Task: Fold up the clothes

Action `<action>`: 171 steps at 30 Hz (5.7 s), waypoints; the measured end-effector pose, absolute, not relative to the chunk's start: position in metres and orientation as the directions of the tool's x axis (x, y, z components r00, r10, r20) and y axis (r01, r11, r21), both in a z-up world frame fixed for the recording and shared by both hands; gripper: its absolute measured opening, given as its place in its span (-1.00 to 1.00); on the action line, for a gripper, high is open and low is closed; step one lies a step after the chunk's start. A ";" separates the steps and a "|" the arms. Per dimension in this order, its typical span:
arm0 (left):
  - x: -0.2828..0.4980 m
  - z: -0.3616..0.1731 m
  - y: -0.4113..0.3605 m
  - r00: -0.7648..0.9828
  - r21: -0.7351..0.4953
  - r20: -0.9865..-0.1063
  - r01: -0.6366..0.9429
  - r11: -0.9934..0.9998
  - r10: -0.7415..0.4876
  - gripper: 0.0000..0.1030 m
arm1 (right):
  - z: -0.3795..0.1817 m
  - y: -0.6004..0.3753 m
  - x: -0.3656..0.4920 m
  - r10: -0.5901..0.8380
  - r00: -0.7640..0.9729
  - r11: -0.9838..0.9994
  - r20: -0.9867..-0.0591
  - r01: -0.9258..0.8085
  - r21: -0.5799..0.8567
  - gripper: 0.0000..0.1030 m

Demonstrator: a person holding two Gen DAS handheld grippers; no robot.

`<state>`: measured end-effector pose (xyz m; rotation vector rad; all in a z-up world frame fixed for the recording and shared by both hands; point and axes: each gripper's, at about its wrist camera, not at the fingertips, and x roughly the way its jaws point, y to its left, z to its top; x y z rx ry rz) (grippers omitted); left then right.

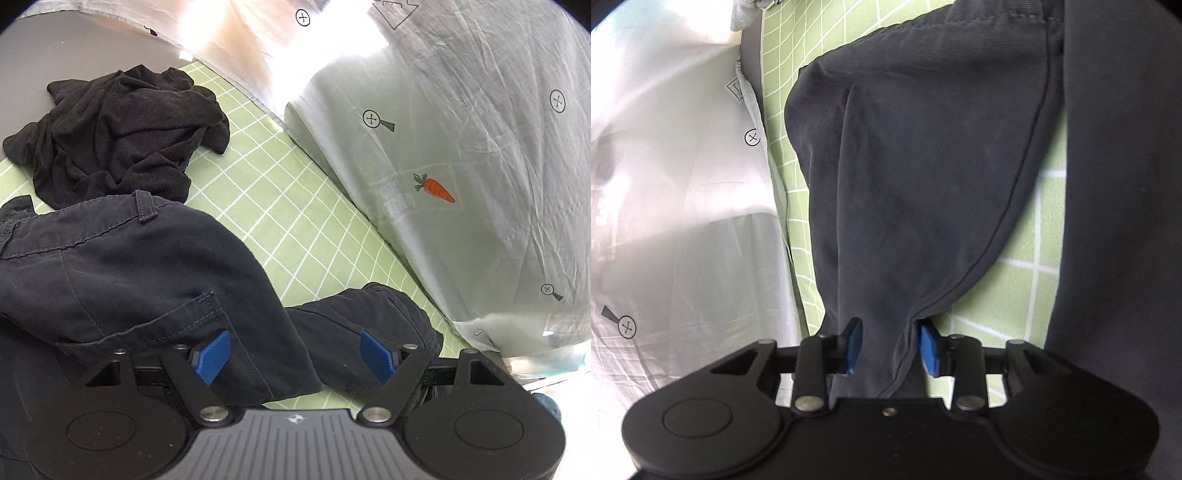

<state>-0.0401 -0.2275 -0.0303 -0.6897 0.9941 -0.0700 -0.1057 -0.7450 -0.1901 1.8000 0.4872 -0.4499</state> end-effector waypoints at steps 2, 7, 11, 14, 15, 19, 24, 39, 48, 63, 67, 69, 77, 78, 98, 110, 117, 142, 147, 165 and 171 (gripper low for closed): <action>-0.039 -0.028 -0.229 0.564 -0.545 -0.753 -0.246 0.801 -0.339 0.52 | -0.190 -0.744 -0.100 0.096 0.830 -0.241 -0.550 0.555 0.796 -0.59; -0.032 -0.037 -0.228 0.563 -0.449 -0.790 -0.266 0.853 -0.240 0.52 | -0.160 -0.742 -0.098 0.016 0.879 -0.130 -0.477 0.475 0.871 -0.92; -0.029 -0.046 -0.221 0.556 -0.466 -0.795 -0.302 0.831 -0.244 0.48 | -0.105 -0.751 -0.099 -0.023 0.925 0.118 -0.379 0.379 0.918 -0.94; -0.032 -0.047 -0.221 0.555 -0.438 -0.804 -0.310 0.844 -0.213 0.11 | -0.066 -0.749 -0.102 -0.017 0.943 0.264 -0.332 0.325 0.908 -0.94; -0.034 -0.047 -0.220 0.554 -0.426 -0.808 -0.315 0.848 -0.200 -0.20 | -0.053 -0.748 -0.104 -0.015 0.949 0.307 -0.316 0.305 0.902 -0.94; -0.046 -0.051 -0.204 0.551 -0.459 -0.804 -0.338 0.822 -0.223 -1.00 | -0.007 -0.752 -0.135 -0.028 0.968 0.423 -0.250 0.238 0.875 -0.94; -0.059 -0.047 -0.200 0.557 -0.467 -0.796 -0.316 0.826 -0.237 -1.00 | 0.052 -0.758 -0.170 -0.088 0.988 0.519 -0.126 0.154 0.841 -0.94; -0.069 -0.048 -0.192 0.556 -0.414 -0.812 -0.336 0.846 -0.176 -0.75 | 0.079 -0.779 -0.031 -0.132 0.875 0.742 -0.466 0.398 0.539 -0.65; -0.056 -0.035 -0.221 0.559 -0.408 -0.792 -0.182 0.894 -0.247 -0.36 | -0.002 -0.733 -0.066 -0.024 0.801 0.745 -0.598 0.412 0.524 0.15; -0.043 -0.037 -0.306 0.502 -0.471 -0.777 -0.062 0.880 -0.380 0.30 | -0.084 -0.753 -0.158 -0.006 0.763 0.401 -0.646 0.594 0.697 0.35; -0.039 -0.035 -0.310 0.502 -0.530 -0.755 -0.089 0.843 -0.422 0.48 | -0.100 -0.768 -0.169 -0.019 0.816 0.222 -0.578 0.567 0.793 0.36; -0.035 -0.038 -0.319 0.487 -0.506 -0.773 -0.088 0.858 -0.406 0.52 | -0.102 -0.777 -0.170 -0.045 0.793 0.219 -0.607 0.601 0.769 0.36; -0.015 -0.060 -0.351 0.406 -0.411 -0.848 -0.101 0.906 -0.340 0.57 | -0.120 -0.807 -0.156 -0.006 0.764 0.277 -0.645 0.621 0.733 0.41; -0.012 -0.062 -0.354 0.394 -0.398 -0.857 -0.097 0.912 -0.332 0.57 | -0.123 -0.810 -0.153 -0.006 0.765 0.280 -0.644 0.620 0.733 0.40; -0.009 -0.090 -0.270 0.433 -0.517 -0.825 -0.318 0.795 -0.363 -1.00 | -0.115 -0.818 -0.147 -0.195 0.840 0.293 -0.506 0.542 0.787 -0.93; -0.044 -0.033 -0.160 0.628 -0.504 -0.766 -0.449 0.738 -0.140 -1.00 | 0.011 -0.803 -0.169 -0.261 0.935 0.551 -0.240 0.348 0.759 -0.96; -0.053 -0.058 -0.169 0.581 -0.513 -0.790 -0.452 0.730 -0.196 -1.00 | 0.093 -0.781 -0.176 -0.259 0.966 0.722 -0.012 0.202 0.662 -0.99; 0.022 -0.058 -0.323 0.406 -0.188 -0.912 -0.299 0.936 -0.054 0.59 | -0.039 -0.791 -0.148 -0.207 0.779 0.540 -0.592 0.595 0.595 -0.33; 0.027 -0.078 -0.345 0.330 0.020 -0.938 -0.254 0.967 0.106 0.62 | -0.047 -0.789 -0.147 -0.202 0.756 0.544 -0.623 0.616 0.570 -0.20; 0.038 -0.055 -0.272 0.512 -0.236 -0.859 -0.445 0.864 0.029 -0.67 | -0.062 -0.779 -0.137 -0.160 0.732 0.563 -0.662 0.619 0.547 -0.19; 0.065 -0.023 -0.218 0.582 -0.171 -0.778 -0.558 0.812 0.236 -0.70 | -0.062 -0.784 -0.141 -0.182 0.719 0.555 -0.671 0.638 0.533 -0.19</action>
